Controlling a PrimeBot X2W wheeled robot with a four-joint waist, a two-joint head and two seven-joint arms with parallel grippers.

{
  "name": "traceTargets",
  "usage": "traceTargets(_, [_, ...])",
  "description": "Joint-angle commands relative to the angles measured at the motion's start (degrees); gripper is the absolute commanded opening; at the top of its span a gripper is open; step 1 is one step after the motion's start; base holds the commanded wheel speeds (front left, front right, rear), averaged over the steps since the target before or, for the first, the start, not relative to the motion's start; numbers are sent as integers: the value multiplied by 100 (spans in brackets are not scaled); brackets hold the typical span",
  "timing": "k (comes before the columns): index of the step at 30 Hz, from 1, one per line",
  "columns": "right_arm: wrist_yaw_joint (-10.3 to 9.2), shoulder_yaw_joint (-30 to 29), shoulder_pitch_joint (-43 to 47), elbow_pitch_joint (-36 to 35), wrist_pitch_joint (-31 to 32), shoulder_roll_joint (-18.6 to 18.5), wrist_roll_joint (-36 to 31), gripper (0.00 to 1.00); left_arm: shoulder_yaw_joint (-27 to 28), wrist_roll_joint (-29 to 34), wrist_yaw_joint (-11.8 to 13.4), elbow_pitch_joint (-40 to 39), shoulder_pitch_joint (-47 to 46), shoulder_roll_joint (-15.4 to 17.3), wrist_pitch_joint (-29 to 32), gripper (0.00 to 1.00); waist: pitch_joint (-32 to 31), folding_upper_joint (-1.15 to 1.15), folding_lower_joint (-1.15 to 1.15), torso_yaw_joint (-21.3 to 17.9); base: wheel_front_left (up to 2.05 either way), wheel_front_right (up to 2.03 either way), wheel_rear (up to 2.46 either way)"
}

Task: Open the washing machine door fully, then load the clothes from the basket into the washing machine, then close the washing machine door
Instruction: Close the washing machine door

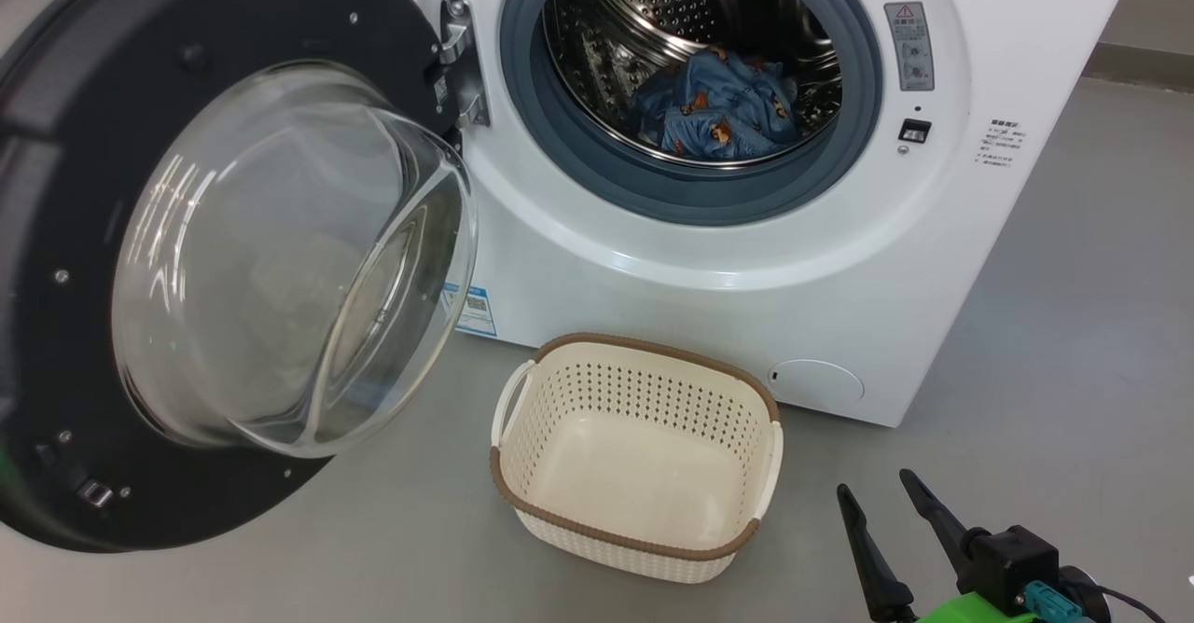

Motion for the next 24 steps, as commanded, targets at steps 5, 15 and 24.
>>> traceTargets(5, [35,147,-156,-119,-28,-55,18,100,-42,-38,20,-164,-55,233,391,0,-4,0,0,-20,0,0,0])
traceTargets(15, [35,94,-126,-144,-28,-47,13,100,-144,-82,183,-528,209,110,935,0,7,0,0,-34,0,0,0])
traceTargets(24, [35,43,-95,-167,-28,-23,10,100,-368,-38,530,-1341,575,-124,1473,0,-8,0,0,34,0,0,0])
